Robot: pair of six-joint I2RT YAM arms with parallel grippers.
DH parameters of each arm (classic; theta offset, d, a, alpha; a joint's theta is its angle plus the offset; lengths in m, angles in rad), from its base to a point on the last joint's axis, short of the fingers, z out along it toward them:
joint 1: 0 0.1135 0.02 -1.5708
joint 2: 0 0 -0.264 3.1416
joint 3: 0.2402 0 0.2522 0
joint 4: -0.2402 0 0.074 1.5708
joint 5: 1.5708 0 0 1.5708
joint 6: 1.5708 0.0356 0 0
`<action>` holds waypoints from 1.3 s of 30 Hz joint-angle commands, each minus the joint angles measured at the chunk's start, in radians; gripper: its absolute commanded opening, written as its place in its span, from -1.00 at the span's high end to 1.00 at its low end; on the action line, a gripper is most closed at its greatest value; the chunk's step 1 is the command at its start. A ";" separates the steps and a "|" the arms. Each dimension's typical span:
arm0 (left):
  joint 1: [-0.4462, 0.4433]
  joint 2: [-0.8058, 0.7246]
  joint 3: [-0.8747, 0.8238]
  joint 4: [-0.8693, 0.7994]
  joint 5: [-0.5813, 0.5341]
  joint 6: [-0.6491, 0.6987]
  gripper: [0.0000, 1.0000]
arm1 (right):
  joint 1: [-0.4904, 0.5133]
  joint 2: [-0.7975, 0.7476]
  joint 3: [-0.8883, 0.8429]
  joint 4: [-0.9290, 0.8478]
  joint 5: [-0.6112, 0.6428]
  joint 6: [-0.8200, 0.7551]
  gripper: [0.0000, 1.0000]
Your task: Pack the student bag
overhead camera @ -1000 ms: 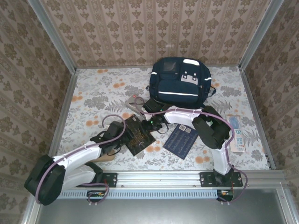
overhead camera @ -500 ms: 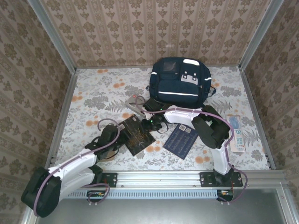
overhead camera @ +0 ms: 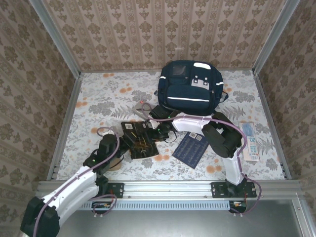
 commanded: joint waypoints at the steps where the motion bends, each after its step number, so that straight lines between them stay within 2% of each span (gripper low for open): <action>1: 0.002 0.043 0.037 -0.024 0.057 0.014 0.14 | 0.013 -0.007 0.031 0.028 -0.059 0.007 0.04; 5: 0.002 0.118 0.089 -0.072 0.070 0.045 0.39 | 0.010 -0.023 0.025 0.026 -0.052 0.006 0.03; 8: 0.002 0.148 0.110 -0.075 0.079 0.058 0.82 | 0.005 -0.037 0.029 0.011 -0.041 -0.003 0.03; 11: 0.002 0.133 0.141 -0.128 0.063 0.074 1.00 | -0.003 -0.078 0.045 -0.034 0.004 -0.036 0.02; 18: 0.027 0.055 0.223 -0.246 0.048 0.119 1.00 | -0.064 -0.253 0.072 -0.152 0.233 -0.208 -0.01; 21: 0.041 0.042 0.252 -0.260 0.058 0.133 1.00 | -0.125 -0.316 0.064 -0.158 0.326 -0.297 -0.03; 25: 0.052 0.051 0.295 -0.255 0.078 0.158 1.00 | -0.216 -0.345 0.045 -0.136 0.511 -0.444 -0.04; 28: 0.055 0.071 0.321 -0.242 0.094 0.176 1.00 | -0.283 -0.325 0.032 -0.114 0.612 -0.532 -0.04; 32: 0.058 0.101 0.345 -0.237 0.109 0.187 1.00 | -0.355 -0.258 0.032 -0.101 0.658 -0.612 -0.08; 36: 0.066 0.112 0.358 -0.232 0.127 0.199 1.00 | -0.395 -0.171 0.052 -0.112 0.726 -0.634 -0.09; 39: 0.076 0.111 0.367 -0.238 0.137 0.212 1.00 | -0.428 -0.101 0.075 -0.149 0.714 -0.601 -0.09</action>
